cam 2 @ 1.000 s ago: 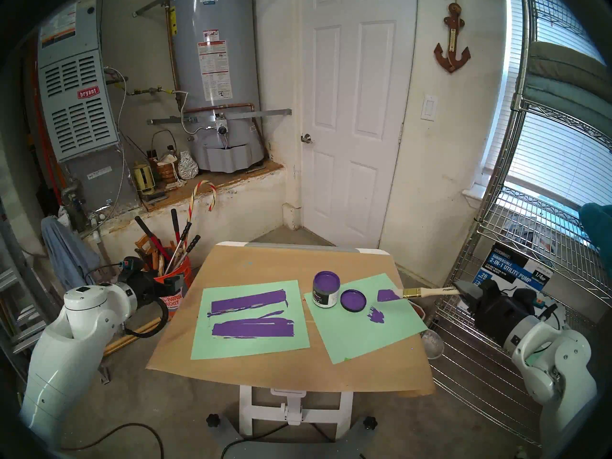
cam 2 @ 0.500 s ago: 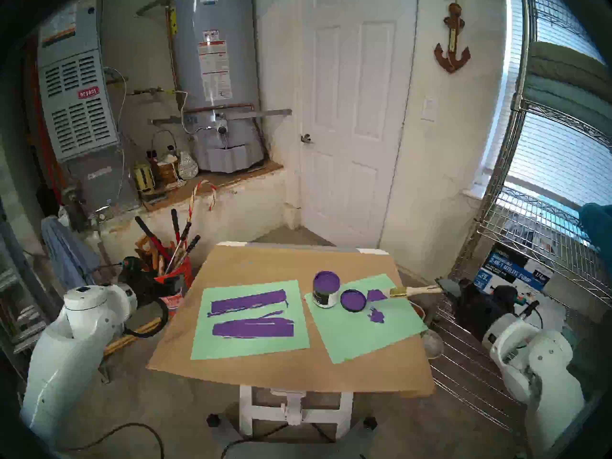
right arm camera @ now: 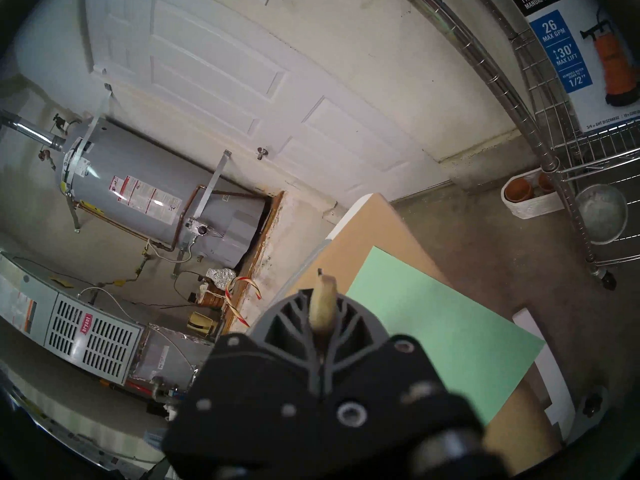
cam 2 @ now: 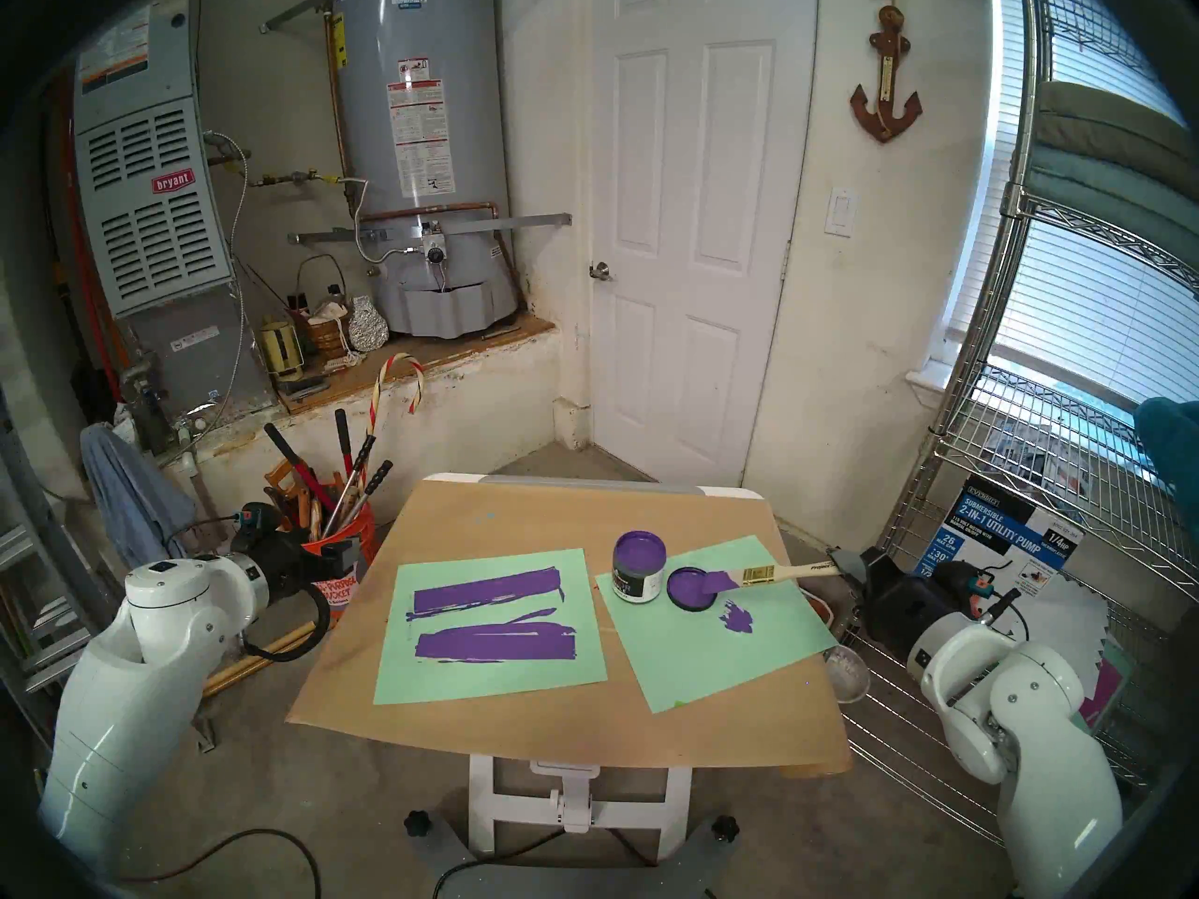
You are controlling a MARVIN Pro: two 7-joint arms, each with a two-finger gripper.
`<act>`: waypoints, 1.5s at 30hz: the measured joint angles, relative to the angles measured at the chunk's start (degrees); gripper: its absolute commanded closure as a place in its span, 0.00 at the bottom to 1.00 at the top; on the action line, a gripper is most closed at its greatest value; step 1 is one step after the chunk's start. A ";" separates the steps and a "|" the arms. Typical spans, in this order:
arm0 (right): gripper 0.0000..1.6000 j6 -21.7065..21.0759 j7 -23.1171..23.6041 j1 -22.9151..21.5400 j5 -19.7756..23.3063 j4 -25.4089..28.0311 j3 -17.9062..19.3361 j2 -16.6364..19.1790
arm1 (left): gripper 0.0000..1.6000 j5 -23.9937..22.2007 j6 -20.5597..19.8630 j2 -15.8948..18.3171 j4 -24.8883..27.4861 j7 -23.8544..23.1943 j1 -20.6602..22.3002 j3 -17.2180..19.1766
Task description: Pick up brush, dip the brush into paint, and paint the wood
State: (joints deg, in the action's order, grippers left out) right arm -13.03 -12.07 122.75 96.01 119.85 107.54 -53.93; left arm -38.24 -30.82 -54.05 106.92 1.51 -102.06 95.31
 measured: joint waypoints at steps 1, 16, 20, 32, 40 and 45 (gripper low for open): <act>1.00 0.13 -0.10 -0.24 -0.19 -0.16 -0.29 0.03 | 0.00 0.00 0.00 0.00 0.00 0.00 0.00 0.00; 1.00 2.74 -2.07 -4.82 -4.68 -2.15 -5.66 0.41 | 0.00 0.00 0.00 0.00 0.00 0.00 0.00 0.00; 1.00 3.30 -2.55 -5.84 -5.73 -2.53 -7.12 0.42 | 0.00 0.00 0.00 0.00 0.00 0.00 0.00 0.00; 1.00 4.51 -4.22 -8.92 -8.17 -4.07 -10.72 0.40 | 0.00 0.00 0.00 0.00 0.00 0.00 0.00 0.00; 1.00 5.06 -5.16 -11.15 -9.32 -5.68 -13.06 -0.03 | 0.00 0.00 0.00 0.00 0.00 0.00 0.00 0.00; 1.00 5.25 -5.40 -12.19 -9.78 -6.43 -13.97 -0.40 | 0.00 0.00 0.00 0.00 0.01 0.00 0.00 0.00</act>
State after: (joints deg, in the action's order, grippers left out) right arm -7.77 -17.47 110.57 86.23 113.43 93.56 -54.32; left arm -38.24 -30.82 -54.05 106.92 1.51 -102.06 95.31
